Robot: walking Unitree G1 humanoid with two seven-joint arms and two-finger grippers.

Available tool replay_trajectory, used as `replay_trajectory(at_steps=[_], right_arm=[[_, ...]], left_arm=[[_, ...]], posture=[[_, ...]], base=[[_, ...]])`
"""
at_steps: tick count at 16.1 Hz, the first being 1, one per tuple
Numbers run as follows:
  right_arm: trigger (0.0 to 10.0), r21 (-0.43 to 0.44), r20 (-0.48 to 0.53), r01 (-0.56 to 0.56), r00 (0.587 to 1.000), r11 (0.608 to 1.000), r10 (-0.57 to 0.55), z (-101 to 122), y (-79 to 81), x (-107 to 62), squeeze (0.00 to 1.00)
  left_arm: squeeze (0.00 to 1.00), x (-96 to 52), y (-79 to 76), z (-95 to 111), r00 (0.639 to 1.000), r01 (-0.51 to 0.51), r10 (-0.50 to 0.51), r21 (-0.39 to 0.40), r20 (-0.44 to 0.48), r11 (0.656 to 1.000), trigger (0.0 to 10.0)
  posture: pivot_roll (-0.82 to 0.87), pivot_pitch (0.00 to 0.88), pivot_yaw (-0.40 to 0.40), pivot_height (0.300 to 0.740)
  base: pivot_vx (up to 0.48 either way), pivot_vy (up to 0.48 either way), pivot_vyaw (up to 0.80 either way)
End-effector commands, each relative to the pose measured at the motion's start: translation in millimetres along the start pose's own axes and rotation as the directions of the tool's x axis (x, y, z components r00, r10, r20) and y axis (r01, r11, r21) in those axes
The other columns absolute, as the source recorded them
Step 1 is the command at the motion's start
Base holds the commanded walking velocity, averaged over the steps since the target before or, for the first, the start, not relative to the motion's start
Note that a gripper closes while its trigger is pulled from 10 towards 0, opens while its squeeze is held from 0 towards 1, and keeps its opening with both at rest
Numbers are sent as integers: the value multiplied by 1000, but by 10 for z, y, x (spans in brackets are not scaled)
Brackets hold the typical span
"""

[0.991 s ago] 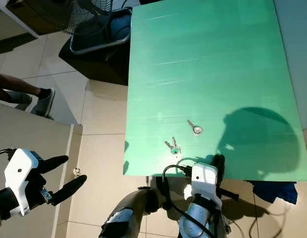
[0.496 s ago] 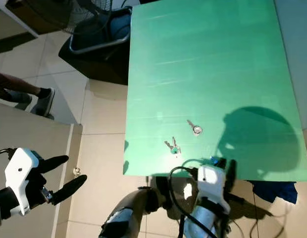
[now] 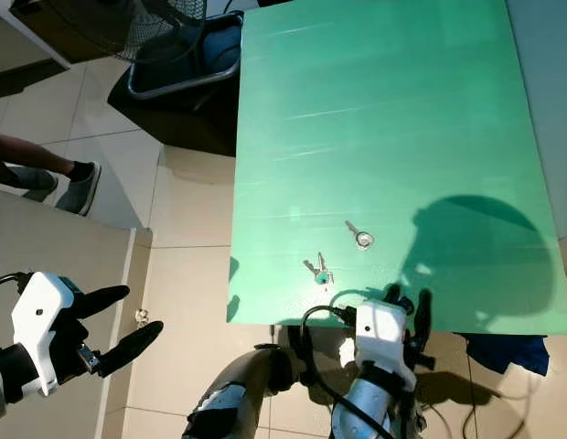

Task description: Hang keys on a hook

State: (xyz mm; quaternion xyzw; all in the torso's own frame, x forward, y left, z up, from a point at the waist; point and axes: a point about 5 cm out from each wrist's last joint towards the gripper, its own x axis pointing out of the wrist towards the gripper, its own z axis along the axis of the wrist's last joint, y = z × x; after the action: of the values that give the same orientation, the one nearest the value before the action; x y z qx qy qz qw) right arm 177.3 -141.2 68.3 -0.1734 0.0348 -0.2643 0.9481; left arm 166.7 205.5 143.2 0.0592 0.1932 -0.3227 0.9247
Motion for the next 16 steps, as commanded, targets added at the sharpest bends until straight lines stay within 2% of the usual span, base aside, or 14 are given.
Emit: replay_trajectory(at_steps=[1,4,5,8,9,13,15,16], right_arm=[[10000,121,-127,-4,992,993,19,2,230,-198,0],[10000,132,-152,26,988,991,-6,-14,220,-240,0],[10000,129,-154,28,988,991,-8,6,233,-302,0],[10000,112,-139,10,990,994,5,23,273,-364,0],[10000,117,-151,42,988,992,-24,12,244,-394,0],[10000,132,-171,46,985,990,-23,3,306,-466,0],[10000,203,-212,56,977,977,-12,-73,355,-435,0],[10000,206,-214,55,977,977,-10,-93,362,-417,0]], left_arm=[[0,-57,31,-52,999,-27,26,-17,-32,1000,10000],[0,-82,44,-51,999,-32,31,-12,-35,999,10000],[0,-79,42,-50,999,-31,31,-11,-34,999,10000],[0,-64,35,-47,999,-28,28,-11,-29,1000,10000],[0,-67,30,-42,999,-26,26,-10,-28,1000,10000],[0,-75,38,-28,999,-27,27,-5,-30,1000,10000],[0,-81,44,-11,999,-25,25,1,-31,1000,10000],[0,-79,50,-12,999,-26,26,1,-33,1000,10000]], posture=[[2,462,400,740],[6,461,400,740],[2,456,400,740],[-2,456,400,740],[-1,453,400,740],[13,464,400,740],[20,464,400,740],[20,464,400,740]], base=[[0,0,0],[0,0,0],[0,0,0],[0,0,0],[0,0,0],[0,0,0],[0,0,0],[0,0,0]])
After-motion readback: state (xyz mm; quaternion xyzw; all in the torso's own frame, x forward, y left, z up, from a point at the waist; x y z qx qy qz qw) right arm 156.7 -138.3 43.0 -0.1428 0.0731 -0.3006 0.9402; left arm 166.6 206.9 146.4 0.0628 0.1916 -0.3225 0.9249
